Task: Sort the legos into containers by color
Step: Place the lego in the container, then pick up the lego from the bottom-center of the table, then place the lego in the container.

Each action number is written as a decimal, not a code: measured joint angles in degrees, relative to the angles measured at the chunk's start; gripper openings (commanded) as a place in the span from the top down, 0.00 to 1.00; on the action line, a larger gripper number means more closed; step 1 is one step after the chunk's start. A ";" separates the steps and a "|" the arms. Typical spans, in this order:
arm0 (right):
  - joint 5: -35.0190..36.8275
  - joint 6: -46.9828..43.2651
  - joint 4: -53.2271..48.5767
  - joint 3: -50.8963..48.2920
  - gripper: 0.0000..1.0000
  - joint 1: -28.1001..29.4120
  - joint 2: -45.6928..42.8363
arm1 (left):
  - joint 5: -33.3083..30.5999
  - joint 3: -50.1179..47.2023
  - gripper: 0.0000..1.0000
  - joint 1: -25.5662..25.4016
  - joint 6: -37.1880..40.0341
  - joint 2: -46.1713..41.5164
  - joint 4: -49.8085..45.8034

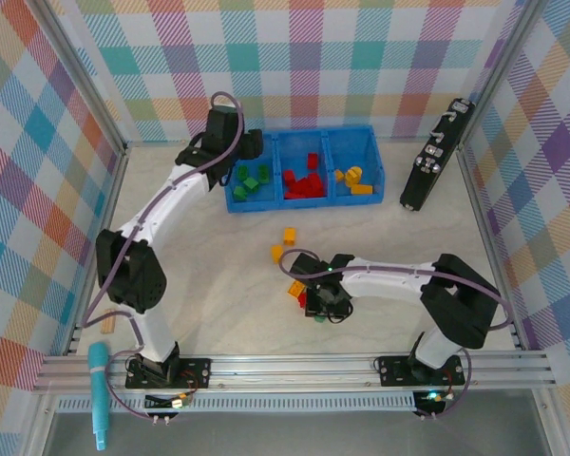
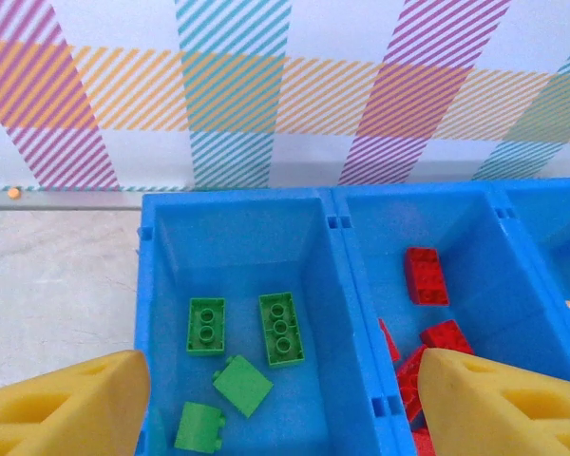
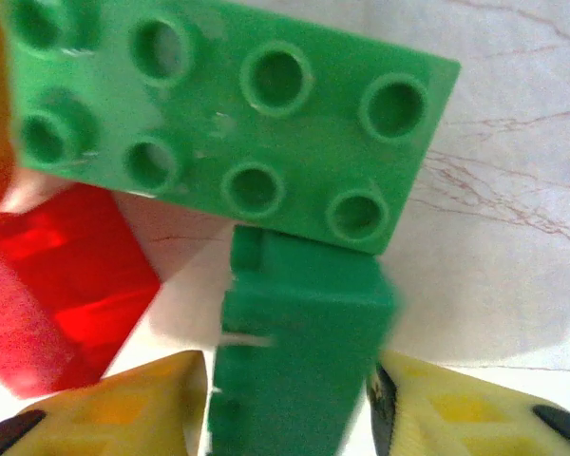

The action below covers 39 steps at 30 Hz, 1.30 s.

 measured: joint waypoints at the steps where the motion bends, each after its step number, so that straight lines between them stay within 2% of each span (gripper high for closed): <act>1: 0.24 -0.09 -0.20 -0.02 0.67 0.04 0.28 | 0.02 -0.85 0.25 0.00 0.11 -0.90 -0.02; 5: 1.01 -0.24 -1.25 -0.07 0.77 0.15 0.20 | -0.02 -4.46 0.24 0.00 0.48 -3.45 -0.37; 11: 4.15 -2.10 -8.76 1.16 0.80 0.15 -5.05 | -0.28 -10.86 0.22 0.00 1.16 -8.28 -1.36; 14: 7.26 -4.92 -15.58 7.08 0.80 0.13 -8.15 | -0.76 -13.70 0.22 0.00 1.38 -11.67 -2.12; 17: 11.30 -9.68 -21.29 17.05 0.80 -0.92 -9.68 | -1.11 -17.00 0.21 0.00 1.22 -16.09 -3.32; 22: 16.63 -22.18 -24.37 33.16 0.80 -7.48 -8.79 | -2.05 -22.16 0.16 0.00 0.07 -26.38 -7.89; 27: 19.61 -36.28 -22.32 48.43 0.81 -14.71 -0.50 | -4.85 -22.64 0.14 0.02 0.37 -35.78 -12.55; 33: 19.30 -49.62 -16.04 61.90 0.81 -16.26 12.17 | -8.02 -21.38 0.11 0.07 2.23 -40.04 -17.35; 39: 14.53 -57.37 -10.21 74.75 0.82 -17.46 25.22 | -9.57 -21.35 0.10 0.11 3.82 -41.77 -21.92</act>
